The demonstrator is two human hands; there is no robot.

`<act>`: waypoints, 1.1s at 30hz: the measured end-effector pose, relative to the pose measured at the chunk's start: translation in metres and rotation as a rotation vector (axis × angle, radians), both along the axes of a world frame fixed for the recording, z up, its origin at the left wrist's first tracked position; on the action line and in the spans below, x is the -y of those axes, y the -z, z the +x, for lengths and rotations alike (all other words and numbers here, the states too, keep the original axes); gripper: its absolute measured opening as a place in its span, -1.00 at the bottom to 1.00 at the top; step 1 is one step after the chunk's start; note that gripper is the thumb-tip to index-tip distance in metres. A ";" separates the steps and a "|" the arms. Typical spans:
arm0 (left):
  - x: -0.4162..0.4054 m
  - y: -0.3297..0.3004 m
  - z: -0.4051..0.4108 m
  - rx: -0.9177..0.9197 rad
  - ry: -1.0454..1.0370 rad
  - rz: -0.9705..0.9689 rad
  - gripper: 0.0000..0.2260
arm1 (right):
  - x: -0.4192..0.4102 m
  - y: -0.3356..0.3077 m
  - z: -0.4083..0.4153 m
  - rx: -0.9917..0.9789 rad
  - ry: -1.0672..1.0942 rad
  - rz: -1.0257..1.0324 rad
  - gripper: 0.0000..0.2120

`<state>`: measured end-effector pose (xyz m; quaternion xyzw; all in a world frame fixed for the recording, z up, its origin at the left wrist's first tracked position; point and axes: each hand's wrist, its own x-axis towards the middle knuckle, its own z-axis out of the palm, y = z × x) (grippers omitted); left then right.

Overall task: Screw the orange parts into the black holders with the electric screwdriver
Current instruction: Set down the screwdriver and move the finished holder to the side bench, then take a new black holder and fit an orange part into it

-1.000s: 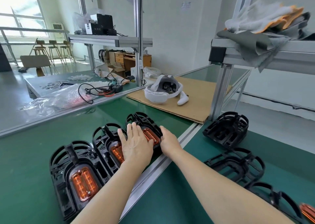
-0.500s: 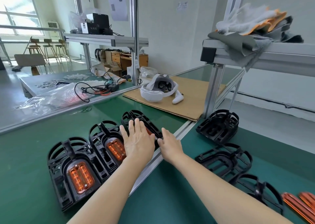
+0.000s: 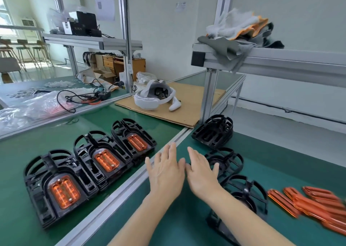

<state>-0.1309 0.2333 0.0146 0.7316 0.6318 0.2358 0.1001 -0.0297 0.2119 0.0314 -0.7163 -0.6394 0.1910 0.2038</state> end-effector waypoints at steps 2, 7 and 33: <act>0.011 -0.001 0.011 0.012 0.041 -0.003 -0.52 | 0.017 -0.002 0.010 -0.022 0.037 -0.006 -0.51; 0.037 0.000 0.036 0.026 0.118 -0.026 -0.51 | 0.058 -0.007 0.033 -0.049 0.134 -0.025 -0.51; 0.102 0.029 0.103 -0.007 0.143 -0.084 -0.49 | 0.151 0.027 0.090 -0.076 0.488 -0.127 -0.48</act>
